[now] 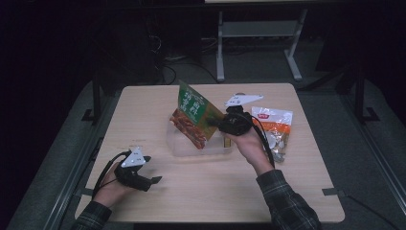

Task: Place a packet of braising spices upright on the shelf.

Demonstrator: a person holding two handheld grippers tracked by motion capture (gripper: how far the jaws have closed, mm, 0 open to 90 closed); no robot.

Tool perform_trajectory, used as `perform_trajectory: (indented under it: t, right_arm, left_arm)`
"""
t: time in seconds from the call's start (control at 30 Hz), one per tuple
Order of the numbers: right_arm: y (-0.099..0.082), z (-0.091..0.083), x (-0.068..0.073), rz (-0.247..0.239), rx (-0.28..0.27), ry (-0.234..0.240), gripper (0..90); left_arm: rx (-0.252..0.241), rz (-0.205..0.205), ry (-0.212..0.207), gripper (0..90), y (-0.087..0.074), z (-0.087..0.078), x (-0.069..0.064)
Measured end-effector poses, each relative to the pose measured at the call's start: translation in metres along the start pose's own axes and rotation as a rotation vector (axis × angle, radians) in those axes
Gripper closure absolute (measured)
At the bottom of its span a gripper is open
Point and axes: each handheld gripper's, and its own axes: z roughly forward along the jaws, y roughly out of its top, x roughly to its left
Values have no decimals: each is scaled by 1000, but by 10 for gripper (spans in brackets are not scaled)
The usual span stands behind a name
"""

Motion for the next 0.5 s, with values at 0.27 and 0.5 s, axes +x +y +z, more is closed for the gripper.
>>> perform_trajectory:
  t: [0.27, 0.5]
  right_arm:
    - [-1, 12, 0, -6, 26, -19, 894]
    - [0, 20, 1, -8, 33, -34, 891]
  left_arm:
    - [5, 6, 0, 138, 0, 0, 0]
    - [7, 11, -3, 138, 1, 1, -1]
